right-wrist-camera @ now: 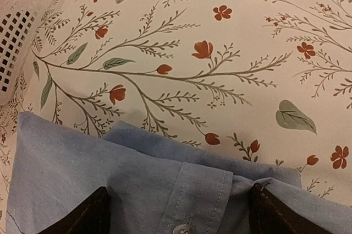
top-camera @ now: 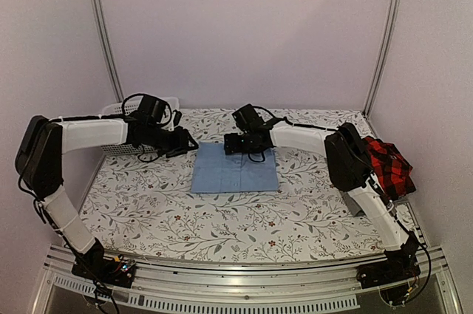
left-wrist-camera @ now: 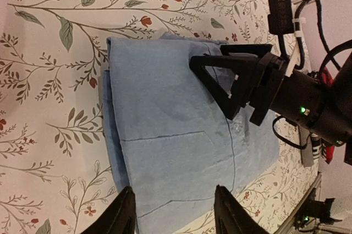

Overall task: Fold and stack the long sleeve shirts
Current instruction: Smooth out the square-folded shirt at the center of the board.

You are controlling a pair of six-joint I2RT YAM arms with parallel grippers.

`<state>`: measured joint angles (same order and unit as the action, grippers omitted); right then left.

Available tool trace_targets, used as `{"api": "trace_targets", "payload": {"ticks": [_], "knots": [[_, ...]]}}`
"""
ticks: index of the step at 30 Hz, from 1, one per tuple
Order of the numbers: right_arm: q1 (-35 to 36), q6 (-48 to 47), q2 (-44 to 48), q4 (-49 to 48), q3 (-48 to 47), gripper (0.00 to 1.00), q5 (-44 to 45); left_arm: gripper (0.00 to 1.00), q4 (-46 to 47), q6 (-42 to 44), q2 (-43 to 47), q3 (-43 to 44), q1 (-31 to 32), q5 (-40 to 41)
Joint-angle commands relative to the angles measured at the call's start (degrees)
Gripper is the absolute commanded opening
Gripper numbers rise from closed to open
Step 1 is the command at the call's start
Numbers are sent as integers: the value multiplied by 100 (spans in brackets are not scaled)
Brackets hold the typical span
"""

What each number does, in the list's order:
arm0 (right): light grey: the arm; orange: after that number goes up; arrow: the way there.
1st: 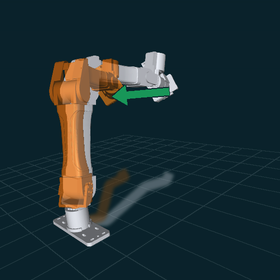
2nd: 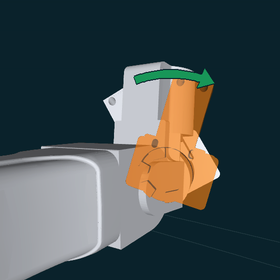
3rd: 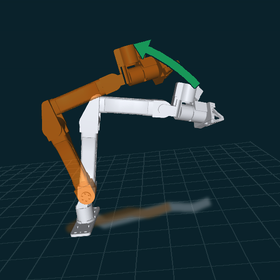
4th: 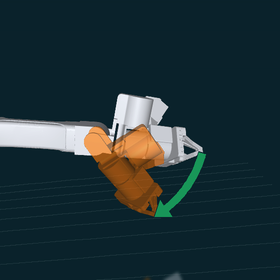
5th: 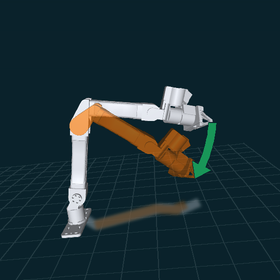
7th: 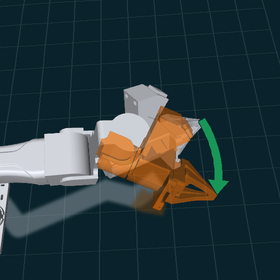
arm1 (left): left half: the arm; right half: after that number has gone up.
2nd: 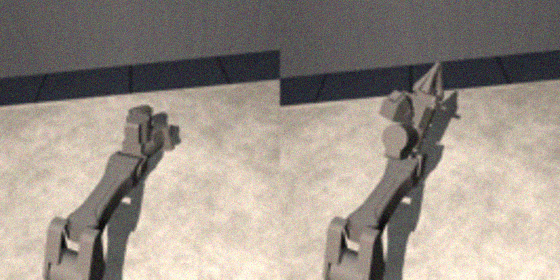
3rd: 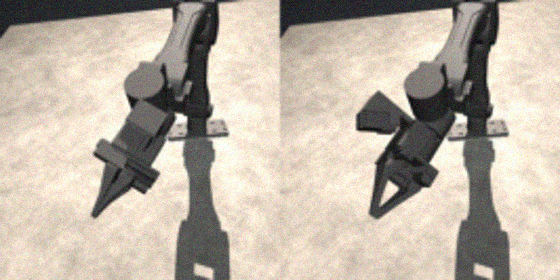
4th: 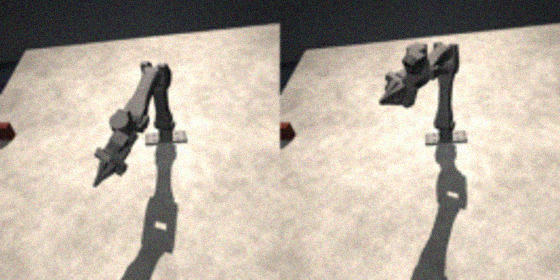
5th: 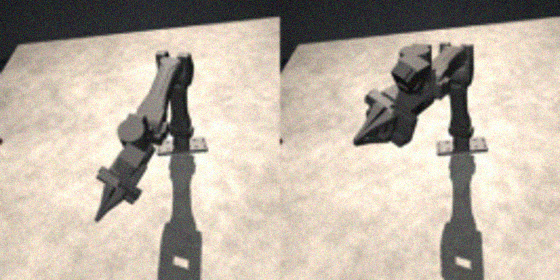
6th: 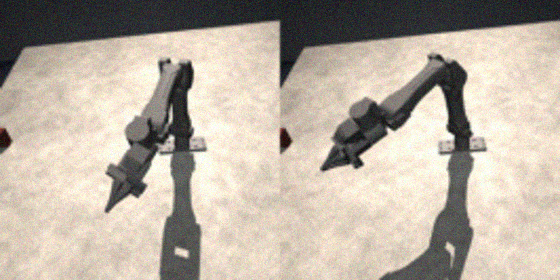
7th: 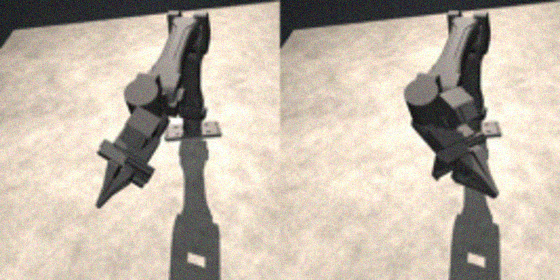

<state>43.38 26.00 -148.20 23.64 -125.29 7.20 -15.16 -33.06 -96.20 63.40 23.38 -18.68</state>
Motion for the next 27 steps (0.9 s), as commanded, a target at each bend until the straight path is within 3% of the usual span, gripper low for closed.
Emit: {"api": "trace_targets", "payload": {"ticks": [1,9,13,18,21,27], "knots": [[-26,-96,336,380,118,89,-184,46,211,-58,-584,553,93,-211],[-187,-214,1409,210,929,89,-561,30,305,-84,-1681,1530,106,-262],[-271,-217,1808,-52,1564,77,-964,22,327,-103,-2000,1718,114,-261],[-469,-186,1899,-208,1892,48,-1344,18,306,-68,-2318,1888,104,-133],[-608,-174,1812,-264,1933,40,-1512,17,242,-7,-2518,2009,82,12],[-985,-116,1340,-429,1823,36,-1950,17,174,104,-2915,2201,31,410]]}}
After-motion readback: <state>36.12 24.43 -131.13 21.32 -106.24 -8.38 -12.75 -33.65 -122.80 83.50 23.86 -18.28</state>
